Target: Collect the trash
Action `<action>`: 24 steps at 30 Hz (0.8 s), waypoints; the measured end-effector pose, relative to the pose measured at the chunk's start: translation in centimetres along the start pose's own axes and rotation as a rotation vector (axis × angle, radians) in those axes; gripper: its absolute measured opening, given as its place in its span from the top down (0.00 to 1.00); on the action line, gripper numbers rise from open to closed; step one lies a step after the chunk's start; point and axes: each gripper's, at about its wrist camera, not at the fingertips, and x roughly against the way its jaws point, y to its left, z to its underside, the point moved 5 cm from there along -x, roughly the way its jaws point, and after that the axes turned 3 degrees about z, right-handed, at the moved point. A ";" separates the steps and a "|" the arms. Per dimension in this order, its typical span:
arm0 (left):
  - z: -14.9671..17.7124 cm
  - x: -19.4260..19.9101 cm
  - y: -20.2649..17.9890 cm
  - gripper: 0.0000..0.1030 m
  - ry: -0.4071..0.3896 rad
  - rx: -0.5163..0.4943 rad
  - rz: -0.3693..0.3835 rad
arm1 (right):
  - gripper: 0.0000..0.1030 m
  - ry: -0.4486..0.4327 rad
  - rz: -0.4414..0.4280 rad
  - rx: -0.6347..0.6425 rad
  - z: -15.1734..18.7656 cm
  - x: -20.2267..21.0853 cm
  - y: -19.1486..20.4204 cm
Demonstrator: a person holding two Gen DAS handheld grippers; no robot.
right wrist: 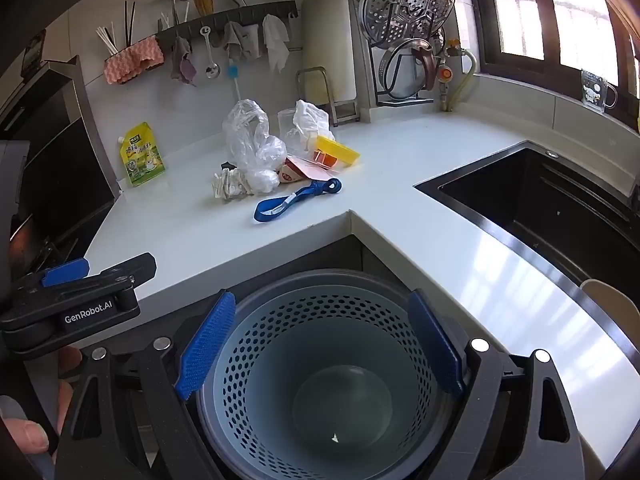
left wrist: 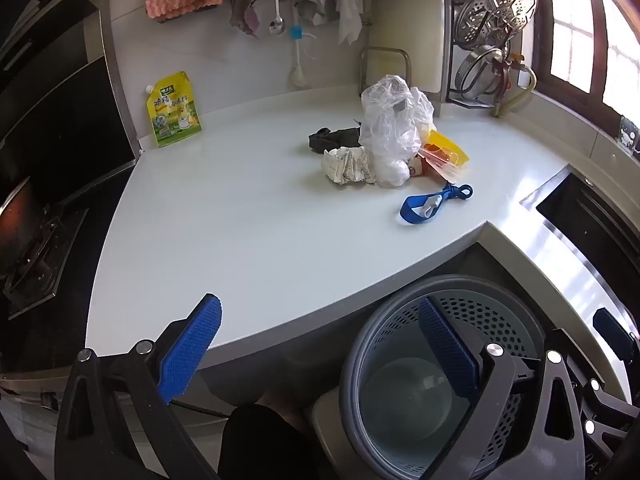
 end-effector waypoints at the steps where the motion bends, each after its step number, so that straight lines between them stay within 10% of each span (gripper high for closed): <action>1: 0.0 0.0 0.0 0.06 0.000 0.003 0.000 | 0.19 -0.001 0.002 0.002 0.0 0.0 0.0; 24: 0.4 -0.1 -0.2 0.06 0.018 -0.008 0.002 | 0.19 -0.012 -0.004 -0.007 -0.2 0.3 -0.1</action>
